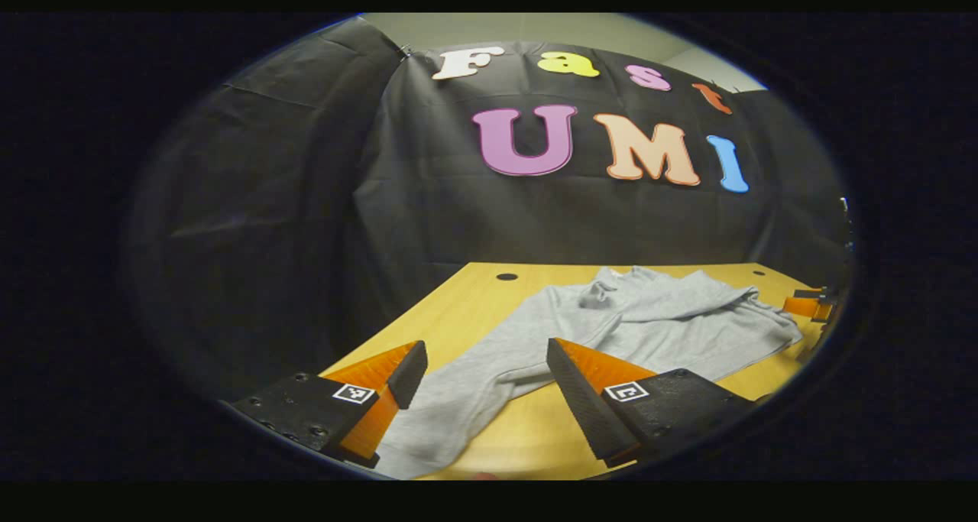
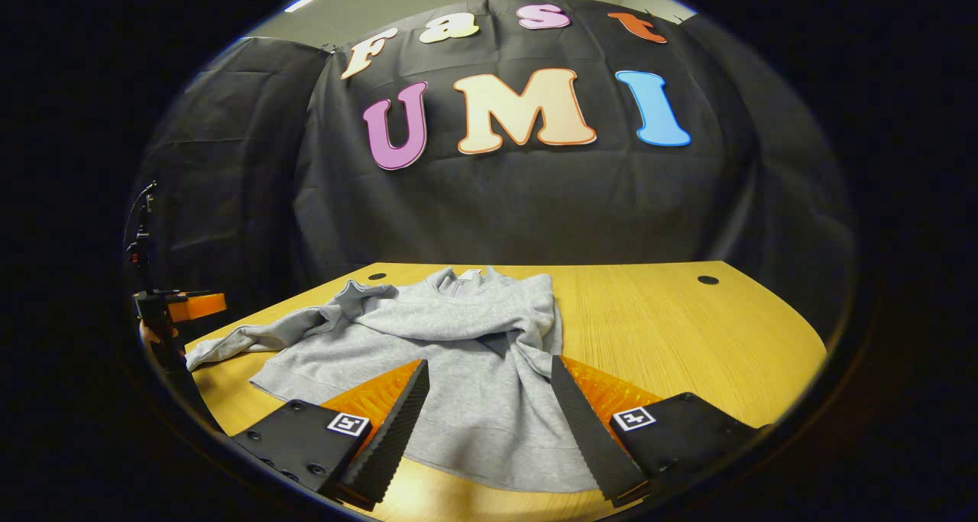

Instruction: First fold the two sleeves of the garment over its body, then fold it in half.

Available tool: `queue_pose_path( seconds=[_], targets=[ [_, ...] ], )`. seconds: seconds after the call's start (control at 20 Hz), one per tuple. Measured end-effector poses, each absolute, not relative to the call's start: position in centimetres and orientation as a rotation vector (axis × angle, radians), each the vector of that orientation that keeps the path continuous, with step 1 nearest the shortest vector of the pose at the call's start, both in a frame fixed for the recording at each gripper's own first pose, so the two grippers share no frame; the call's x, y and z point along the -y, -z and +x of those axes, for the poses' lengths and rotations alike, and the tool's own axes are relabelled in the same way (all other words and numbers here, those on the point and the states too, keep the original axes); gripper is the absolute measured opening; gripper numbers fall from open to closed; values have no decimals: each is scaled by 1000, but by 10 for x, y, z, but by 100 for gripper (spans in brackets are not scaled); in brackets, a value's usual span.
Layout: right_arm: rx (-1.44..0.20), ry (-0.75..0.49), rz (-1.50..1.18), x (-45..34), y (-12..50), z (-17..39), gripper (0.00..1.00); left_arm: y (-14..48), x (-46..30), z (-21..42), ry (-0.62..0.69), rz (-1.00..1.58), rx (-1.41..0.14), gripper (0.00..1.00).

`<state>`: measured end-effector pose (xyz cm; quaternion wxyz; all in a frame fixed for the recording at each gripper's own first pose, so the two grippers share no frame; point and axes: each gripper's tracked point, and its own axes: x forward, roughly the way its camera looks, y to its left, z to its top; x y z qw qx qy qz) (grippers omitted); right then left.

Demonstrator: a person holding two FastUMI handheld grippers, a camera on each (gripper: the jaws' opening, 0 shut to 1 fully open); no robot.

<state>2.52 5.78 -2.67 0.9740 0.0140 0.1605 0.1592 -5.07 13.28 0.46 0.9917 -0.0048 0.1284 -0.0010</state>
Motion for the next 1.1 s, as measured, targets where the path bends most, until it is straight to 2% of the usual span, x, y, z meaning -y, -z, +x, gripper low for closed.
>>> queue_pose_path(
  seconds=[0.25,0.85,1.1],
  targets=[
    [-322,-332,65,-62,23,22,98,33,-189,-96,-59,34,-389,94],
    [-351,-327,28,-63,37,22,98,103,-188,-144,-24,-79,-622,94],
    [-358,-323,28,-62,38,22,98,102,-189,-143,-17,-21,-609,97]
  ],
)
